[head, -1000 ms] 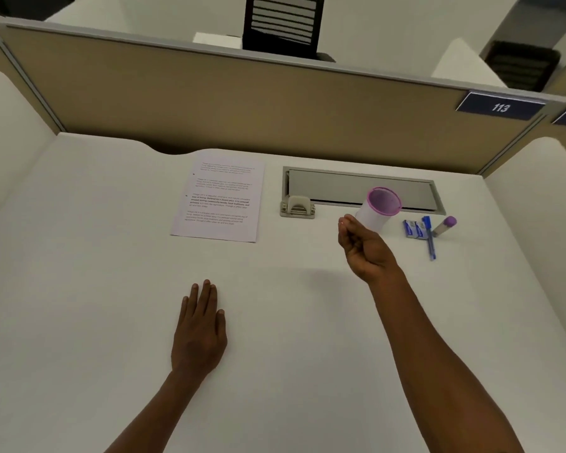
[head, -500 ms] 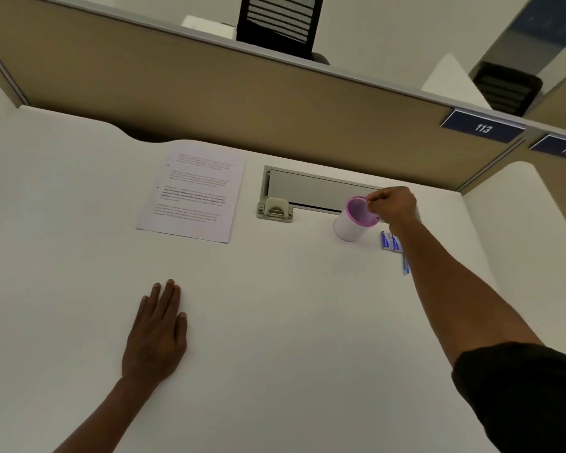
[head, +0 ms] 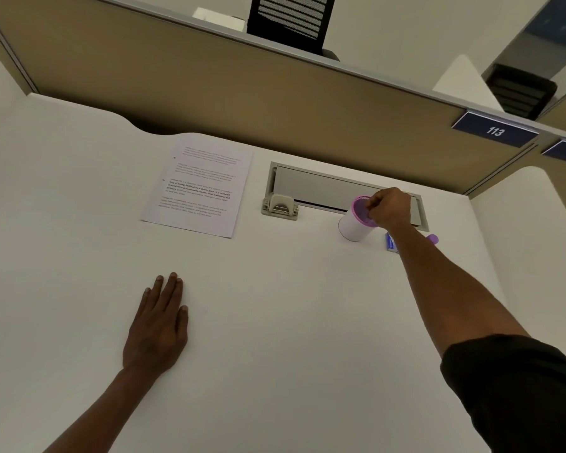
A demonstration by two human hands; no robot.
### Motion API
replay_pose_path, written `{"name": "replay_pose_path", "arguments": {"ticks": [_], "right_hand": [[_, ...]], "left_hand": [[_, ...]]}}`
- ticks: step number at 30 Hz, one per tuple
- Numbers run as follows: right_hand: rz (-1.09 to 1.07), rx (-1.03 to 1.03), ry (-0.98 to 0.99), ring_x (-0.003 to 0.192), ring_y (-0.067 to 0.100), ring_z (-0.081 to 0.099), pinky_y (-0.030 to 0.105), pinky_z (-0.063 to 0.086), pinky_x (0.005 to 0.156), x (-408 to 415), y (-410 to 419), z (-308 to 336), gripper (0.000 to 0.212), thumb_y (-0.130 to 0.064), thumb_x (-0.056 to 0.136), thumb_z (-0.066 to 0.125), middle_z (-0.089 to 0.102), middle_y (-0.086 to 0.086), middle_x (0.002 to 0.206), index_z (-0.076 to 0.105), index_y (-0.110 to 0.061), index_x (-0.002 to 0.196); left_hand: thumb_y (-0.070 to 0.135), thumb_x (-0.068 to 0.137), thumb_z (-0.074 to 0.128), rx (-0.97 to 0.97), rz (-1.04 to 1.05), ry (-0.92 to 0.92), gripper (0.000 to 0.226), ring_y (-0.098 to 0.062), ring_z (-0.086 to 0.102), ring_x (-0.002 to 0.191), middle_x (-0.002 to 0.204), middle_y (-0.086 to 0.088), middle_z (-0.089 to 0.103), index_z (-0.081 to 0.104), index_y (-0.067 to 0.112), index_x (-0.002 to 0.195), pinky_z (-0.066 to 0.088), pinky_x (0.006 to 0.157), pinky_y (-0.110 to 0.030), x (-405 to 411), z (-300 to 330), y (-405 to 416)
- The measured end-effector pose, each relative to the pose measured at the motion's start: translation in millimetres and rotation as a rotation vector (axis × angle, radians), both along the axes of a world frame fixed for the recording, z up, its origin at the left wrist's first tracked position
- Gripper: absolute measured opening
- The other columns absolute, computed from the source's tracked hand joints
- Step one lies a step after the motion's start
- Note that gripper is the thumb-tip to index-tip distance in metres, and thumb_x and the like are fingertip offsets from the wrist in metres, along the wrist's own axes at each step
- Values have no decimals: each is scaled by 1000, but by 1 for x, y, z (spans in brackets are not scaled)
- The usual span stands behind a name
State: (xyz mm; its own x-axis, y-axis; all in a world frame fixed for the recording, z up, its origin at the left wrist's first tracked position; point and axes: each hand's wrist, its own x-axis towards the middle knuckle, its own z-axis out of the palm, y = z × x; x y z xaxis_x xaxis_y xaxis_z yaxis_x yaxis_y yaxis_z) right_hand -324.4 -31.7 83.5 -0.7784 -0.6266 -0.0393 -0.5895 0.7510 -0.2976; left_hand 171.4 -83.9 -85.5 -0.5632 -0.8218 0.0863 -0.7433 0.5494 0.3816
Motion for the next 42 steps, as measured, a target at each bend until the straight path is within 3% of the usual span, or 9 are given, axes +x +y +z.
{"name": "replay_pose_path", "arguments": {"ticks": [4, 13, 26, 32, 35, 36, 38, 40, 42], "right_hand": [[-1, -74, 42, 88, 27, 69, 31, 54, 84, 2, 1, -4, 11, -11, 74, 75, 75, 10, 88, 78, -8, 85], [99, -17, 103, 98, 31, 67, 34, 52, 88, 17, -4, -6, 21, -16, 83, 72, 73, 15, 102, 75, -5, 100], [55, -59, 163, 94, 31, 68, 34, 52, 86, 15, -3, -6, 24, -20, 85, 65, 74, 15, 96, 75, -3, 99], [117, -535, 86, 74, 25, 69, 31, 53, 74, 90, 19, -16, 16, -23, 87, 64, 75, 7, 80, 76, -12, 85], [172, -579, -129, 89, 25, 71, 30, 55, 77, 165, 48, -59, 19, -20, 85, 71, 74, 7, 101, 73, -10, 101], [225, -490, -151, 105, 27, 67, 33, 53, 91, 188, 57, -77, 33, -24, 87, 70, 69, 10, 117, 68, -6, 115], [321, -234, -220, 141, 24, 37, 34, 28, 117, 230, 74, -108, 65, -39, 92, 60, 41, 10, 151, 42, -5, 144], [389, -45, -170, 151, 22, -1, 36, 2, 122, 263, 82, -132, 83, -58, 95, 40, 3, 8, 163, 11, -8, 154], [374, 64, -44, 149, 26, -16, 46, -5, 121, 293, 78, -143, 89, -68, 93, 21, -13, 11, 162, -2, -7, 154]], "left_hand": [[34, 100, 26, -3, 4, 10, 60, -21, 15, 154, 163, -3, 25, 30, 7, 154, 16, 125, -41, -1, 5, 2], [34, 101, 26, -11, -1, 7, 59, -20, 12, 154, 164, -2, 22, 27, 8, 155, 14, 125, -40, 1, 2, 2], [33, 101, 27, -16, 3, 2, 59, -19, 12, 154, 164, -2, 22, 27, 10, 155, 13, 125, -38, 1, 1, 2], [32, 102, 28, -11, 6, 6, 58, -19, 11, 154, 165, -1, 22, 26, 11, 156, 10, 126, -35, 1, 0, 1], [32, 102, 28, -10, 5, 2, 58, -20, 11, 154, 165, -1, 22, 26, 11, 156, 9, 126, -35, 1, 0, 1], [32, 102, 28, -8, 4, 2, 58, -20, 11, 155, 165, -2, 22, 26, 11, 156, 10, 126, -36, 1, 0, 1], [31, 102, 29, -3, 0, 3, 58, -20, 11, 155, 165, -2, 22, 26, 10, 156, 12, 126, -38, 1, 1, 1], [31, 102, 29, 3, -3, 3, 58, -21, 11, 155, 165, -3, 22, 27, 10, 156, 13, 126, -39, 1, 2, 2], [31, 102, 29, 11, 1, -6, 58, -20, 9, 155, 165, -2, 20, 26, 10, 156, 13, 126, -40, 1, 4, 2]]}}
